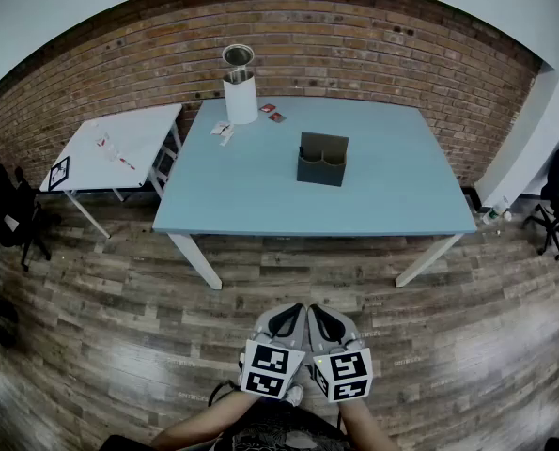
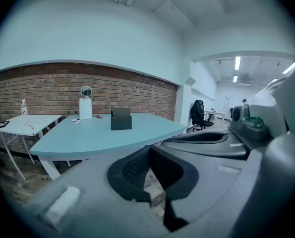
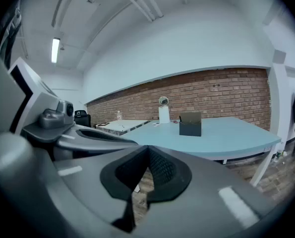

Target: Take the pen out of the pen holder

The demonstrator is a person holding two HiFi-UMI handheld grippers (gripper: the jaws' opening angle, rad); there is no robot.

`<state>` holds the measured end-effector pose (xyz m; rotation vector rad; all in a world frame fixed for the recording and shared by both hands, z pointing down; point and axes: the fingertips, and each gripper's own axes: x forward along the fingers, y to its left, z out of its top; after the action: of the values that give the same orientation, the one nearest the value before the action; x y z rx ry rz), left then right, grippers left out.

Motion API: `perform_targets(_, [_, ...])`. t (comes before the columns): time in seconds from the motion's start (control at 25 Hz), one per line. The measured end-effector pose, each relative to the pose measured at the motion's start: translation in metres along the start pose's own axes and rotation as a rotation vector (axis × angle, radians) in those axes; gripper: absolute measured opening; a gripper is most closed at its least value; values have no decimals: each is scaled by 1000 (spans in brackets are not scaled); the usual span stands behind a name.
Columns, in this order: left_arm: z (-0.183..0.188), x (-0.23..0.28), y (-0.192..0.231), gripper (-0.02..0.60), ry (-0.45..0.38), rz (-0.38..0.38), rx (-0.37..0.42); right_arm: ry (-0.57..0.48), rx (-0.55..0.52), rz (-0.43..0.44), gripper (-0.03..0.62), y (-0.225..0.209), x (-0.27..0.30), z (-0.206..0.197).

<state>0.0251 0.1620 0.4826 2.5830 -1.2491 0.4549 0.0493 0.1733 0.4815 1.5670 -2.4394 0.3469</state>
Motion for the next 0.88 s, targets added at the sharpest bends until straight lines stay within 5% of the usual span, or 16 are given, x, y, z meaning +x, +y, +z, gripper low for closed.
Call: perform_targets(0.88, [9, 46, 33, 5, 2, -11, -36, 24, -12, -11, 5, -28, 51, 7])
